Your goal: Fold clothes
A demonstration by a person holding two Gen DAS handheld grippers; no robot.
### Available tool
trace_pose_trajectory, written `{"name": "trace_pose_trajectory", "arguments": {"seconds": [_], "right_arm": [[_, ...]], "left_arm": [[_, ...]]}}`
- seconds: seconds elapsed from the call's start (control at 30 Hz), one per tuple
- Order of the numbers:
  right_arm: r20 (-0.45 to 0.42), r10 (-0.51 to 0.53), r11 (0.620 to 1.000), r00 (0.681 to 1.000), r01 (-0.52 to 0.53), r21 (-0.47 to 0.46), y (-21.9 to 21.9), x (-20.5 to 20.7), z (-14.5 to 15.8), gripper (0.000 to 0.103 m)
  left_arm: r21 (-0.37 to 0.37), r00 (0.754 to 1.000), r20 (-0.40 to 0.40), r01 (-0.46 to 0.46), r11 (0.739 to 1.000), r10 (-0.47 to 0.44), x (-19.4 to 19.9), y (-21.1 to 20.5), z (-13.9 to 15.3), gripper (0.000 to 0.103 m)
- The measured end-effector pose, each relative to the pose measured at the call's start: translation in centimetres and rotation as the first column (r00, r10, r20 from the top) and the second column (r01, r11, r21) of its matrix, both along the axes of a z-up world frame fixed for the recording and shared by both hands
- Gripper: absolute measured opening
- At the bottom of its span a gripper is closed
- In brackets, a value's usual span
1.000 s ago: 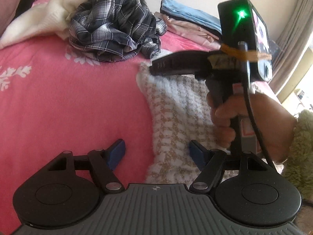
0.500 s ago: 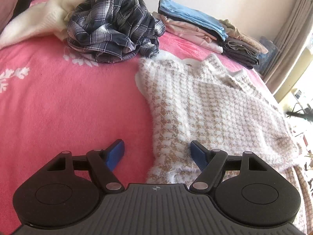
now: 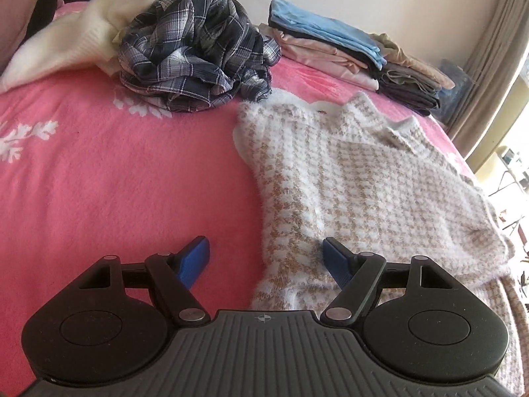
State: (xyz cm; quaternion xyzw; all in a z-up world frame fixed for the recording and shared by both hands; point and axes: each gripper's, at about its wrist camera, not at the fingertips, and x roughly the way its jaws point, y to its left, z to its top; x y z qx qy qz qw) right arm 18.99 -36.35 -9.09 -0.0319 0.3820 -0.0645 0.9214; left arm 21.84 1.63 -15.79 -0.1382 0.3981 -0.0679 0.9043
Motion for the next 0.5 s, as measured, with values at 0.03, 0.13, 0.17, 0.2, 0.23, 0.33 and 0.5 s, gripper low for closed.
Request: {"name": "trace_pose_trajectory", "arguments": {"seconds": [0.03, 0.13, 0.17, 0.2, 0.23, 0.33, 0.5], "right_arm": [[-0.009, -0.014, 1.000, 1.000, 0.014, 0.002, -0.2, 0.3, -0.6, 0.014], [-0.038, -0.055, 0.998, 0.998, 0.056, 0.008, -0.9, 1.4, -2.2, 0.014], [-0.047, -0.069, 0.998, 0.997, 0.070, 0.009, -1.1, 1.7, -2.8, 0.014], [-0.057, -0.083, 0.996, 0.995, 0.083, 0.011, -1.3, 2.1, -3.4, 0.018], [-0.066, -0.096, 0.995, 0.993, 0.097, 0.012, -1.5, 2.4, -3.9, 0.018], [-0.031, -0.123, 0.992, 0.992, 0.123, 0.012, -1.5, 2.1, -3.6, 0.018], [0.153, -0.043, 0.999, 0.987, 0.043, 0.002, 0.8, 0.3, 0.1, 0.018]], "left_arm": [[-0.003, 1.000, 0.000, -0.001, 1.000, 0.001, 0.0, 0.0, -0.1, 0.077], [-0.005, 1.000, -0.003, 0.000, 1.000, 0.000, 0.2, 0.1, -0.1, 0.077], [-0.001, 1.000, -0.001, 0.005, 1.000, -0.005, 0.2, 0.0, 0.0, 0.077], [0.018, 1.000, 0.011, 0.009, 1.000, -0.010, 0.1, -0.1, 0.3, 0.077], [0.044, 1.000, 0.028, 0.013, 0.999, -0.014, 0.0, -0.2, 0.7, 0.077], [0.140, 0.993, 0.115, -0.003, 0.990, -0.013, -0.7, -0.5, 2.5, 0.077], [0.176, 0.948, 0.312, 0.007, 0.984, -0.062, -2.6, -1.7, 4.6, 0.075]]}}
